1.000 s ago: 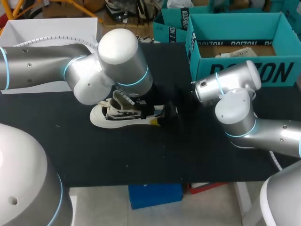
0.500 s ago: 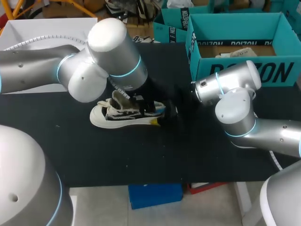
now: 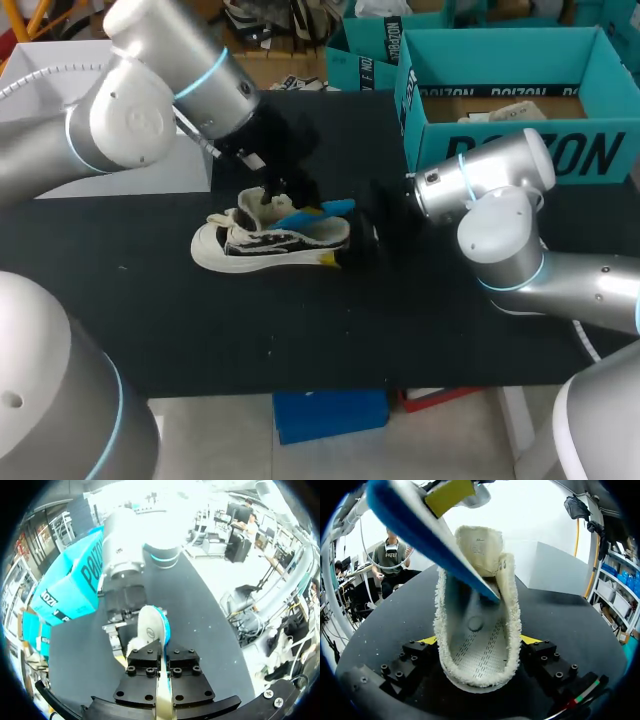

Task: Take the shoe out of the shoebox, open the shoe tongue, remove and reinsert the insole, then place the shoe into the shoebox

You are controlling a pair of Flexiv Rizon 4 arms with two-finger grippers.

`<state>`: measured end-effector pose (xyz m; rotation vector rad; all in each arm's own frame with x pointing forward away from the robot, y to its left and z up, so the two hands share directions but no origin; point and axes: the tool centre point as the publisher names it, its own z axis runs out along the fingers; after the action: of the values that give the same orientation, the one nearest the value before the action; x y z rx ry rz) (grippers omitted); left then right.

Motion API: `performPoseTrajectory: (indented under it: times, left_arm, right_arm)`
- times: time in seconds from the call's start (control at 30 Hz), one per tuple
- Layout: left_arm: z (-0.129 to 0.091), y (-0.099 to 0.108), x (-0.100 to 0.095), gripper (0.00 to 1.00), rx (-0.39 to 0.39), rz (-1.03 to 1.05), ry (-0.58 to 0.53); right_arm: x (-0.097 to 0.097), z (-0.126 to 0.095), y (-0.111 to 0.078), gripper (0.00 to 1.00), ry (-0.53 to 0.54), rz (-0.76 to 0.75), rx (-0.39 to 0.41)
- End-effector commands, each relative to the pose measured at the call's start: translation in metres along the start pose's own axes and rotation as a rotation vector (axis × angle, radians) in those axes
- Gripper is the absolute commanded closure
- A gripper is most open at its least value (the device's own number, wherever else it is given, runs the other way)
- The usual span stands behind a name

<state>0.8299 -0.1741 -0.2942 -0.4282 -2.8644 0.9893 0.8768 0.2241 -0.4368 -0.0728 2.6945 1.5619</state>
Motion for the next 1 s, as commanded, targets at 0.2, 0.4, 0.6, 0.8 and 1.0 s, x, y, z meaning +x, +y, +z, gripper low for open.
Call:
performPoseTrajectory:
  times: [0.2,0.4,0.6,0.8,1.0]
  left_arm:
    - [-0.063,-0.04,0.01,1.0,0.351,0.09,0.089]
    - [-0.094,-0.067,0.014,1.0,0.523,0.116,0.154]
    - [-0.109,-0.074,0.015,1.0,0.625,0.082,0.213]
    - [-0.109,-0.074,0.015,1.0,0.625,0.082,0.213]
    - [-0.109,-0.074,0.015,1.0,0.625,0.082,0.213]
  right_arm:
    - [0.0,0.001,-0.001,1.0,0.0,0.001,0.002]
    - [0.0,0.001,-0.001,1.0,0.0,0.001,0.002]
    - [0.0,0.001,-0.001,1.0,0.0,0.001,0.002]
    - [0.0,0.001,-0.001,1.0,0.0,0.001,0.002]
    - [0.0,0.001,-0.001,1.0,0.0,0.001,0.002]
